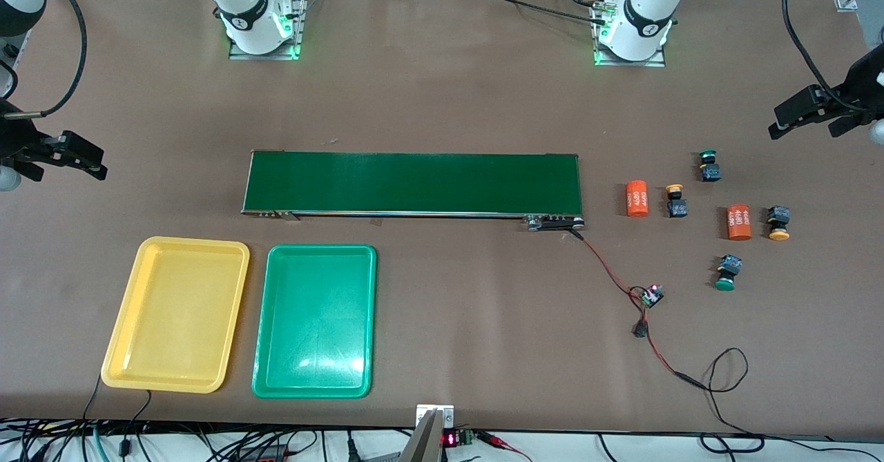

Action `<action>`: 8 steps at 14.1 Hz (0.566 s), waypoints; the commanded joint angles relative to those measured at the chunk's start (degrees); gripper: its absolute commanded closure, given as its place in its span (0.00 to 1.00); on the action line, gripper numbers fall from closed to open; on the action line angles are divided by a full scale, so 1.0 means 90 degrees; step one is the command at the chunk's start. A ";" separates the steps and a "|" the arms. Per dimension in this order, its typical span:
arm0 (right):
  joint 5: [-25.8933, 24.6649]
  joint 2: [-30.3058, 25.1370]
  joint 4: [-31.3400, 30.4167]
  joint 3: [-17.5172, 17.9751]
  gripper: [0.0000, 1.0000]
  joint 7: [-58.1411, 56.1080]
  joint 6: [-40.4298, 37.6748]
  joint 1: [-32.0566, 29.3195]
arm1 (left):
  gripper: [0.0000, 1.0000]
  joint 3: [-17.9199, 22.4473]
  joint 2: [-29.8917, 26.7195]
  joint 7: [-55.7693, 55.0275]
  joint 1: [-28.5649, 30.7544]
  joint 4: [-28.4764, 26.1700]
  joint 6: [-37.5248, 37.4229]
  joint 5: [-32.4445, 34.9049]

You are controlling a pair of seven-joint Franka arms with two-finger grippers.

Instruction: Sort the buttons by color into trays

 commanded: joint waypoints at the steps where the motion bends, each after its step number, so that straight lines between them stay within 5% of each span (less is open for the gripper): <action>1: -0.0011 0.0027 0.0016 0.0022 0.00 -0.0146 -0.0047 -0.0042 | 0.00 -0.0037 -0.0030 0.0094 0.0038 0.0067 -0.0105 0.0058; 8: -0.0030 0.0067 0.0016 0.0032 0.00 -0.0479 -0.0076 0.0007 | 0.00 -0.0251 0.0389 0.0045 -0.0060 0.0106 -0.0115 0.0009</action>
